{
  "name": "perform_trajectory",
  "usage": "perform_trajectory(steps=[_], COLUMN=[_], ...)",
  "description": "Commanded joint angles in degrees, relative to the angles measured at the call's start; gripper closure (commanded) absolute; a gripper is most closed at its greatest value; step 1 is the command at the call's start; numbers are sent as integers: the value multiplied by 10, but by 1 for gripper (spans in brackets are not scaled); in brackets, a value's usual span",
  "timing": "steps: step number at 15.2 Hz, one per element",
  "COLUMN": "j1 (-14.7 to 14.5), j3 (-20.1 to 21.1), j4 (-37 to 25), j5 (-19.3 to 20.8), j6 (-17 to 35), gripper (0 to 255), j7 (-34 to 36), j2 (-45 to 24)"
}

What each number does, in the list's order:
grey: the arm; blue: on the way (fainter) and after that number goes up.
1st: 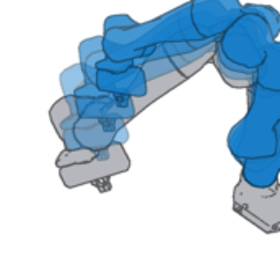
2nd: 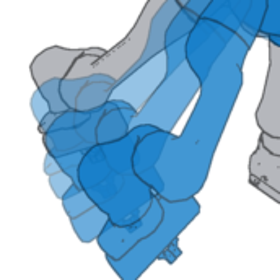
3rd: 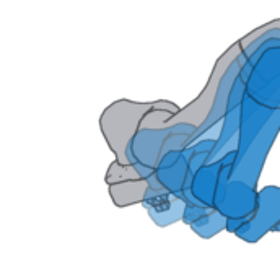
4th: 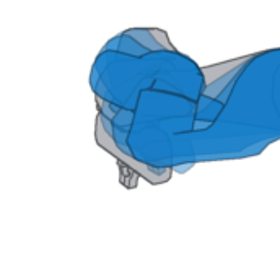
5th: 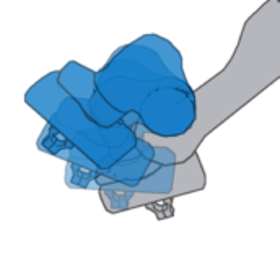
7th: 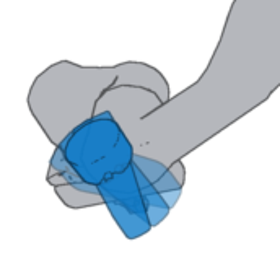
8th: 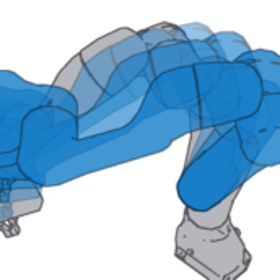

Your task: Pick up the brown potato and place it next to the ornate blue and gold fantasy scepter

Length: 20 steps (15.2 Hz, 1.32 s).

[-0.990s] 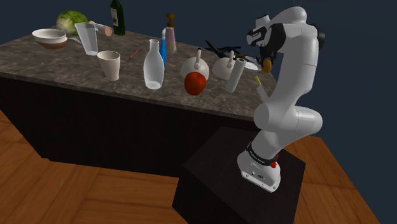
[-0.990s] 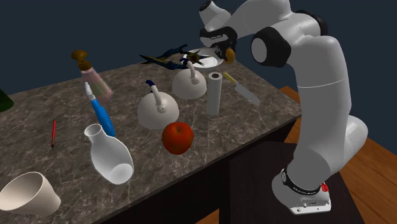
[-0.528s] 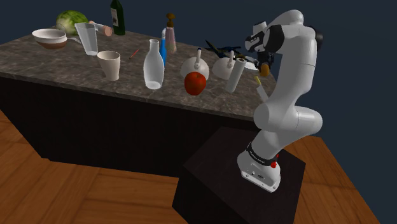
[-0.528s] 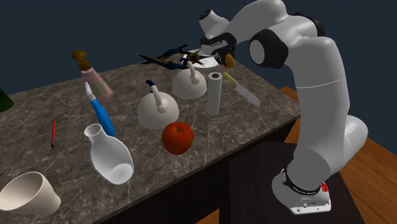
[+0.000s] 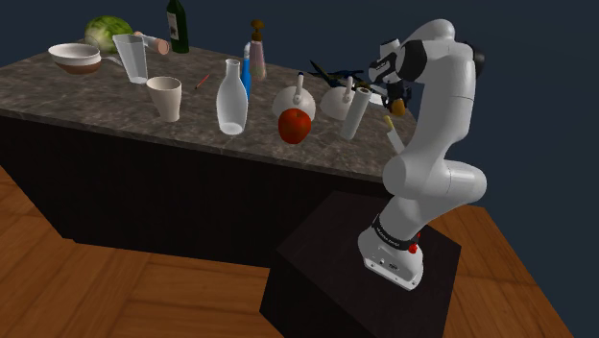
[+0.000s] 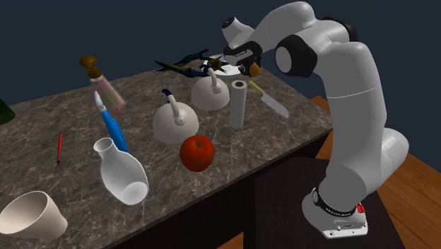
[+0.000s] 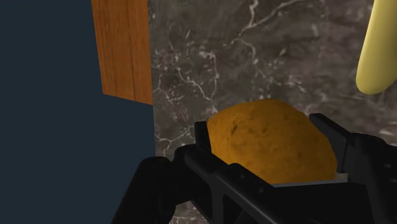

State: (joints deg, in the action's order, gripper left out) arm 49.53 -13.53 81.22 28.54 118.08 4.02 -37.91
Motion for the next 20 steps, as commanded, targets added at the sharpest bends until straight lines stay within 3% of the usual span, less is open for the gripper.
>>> perform_trajectory(steps=[1, 5, 6, 11, 15, 20], j1=[0, 0, 1, 0, -21, -21], j3=[2, 2, 3, 2, 7, 7], j4=[2, 2, -8, 2, -19, -19], j5=[-1, -1, -3, -1, -5, -5], j6=[2, 2, 0, 2, -52, -52], gripper=[255, 255, 0, 0, 0, 0], j7=[1, 1, -1, 1, -3, -3], j2=[-6, -6, -13, -6, 20, 20])
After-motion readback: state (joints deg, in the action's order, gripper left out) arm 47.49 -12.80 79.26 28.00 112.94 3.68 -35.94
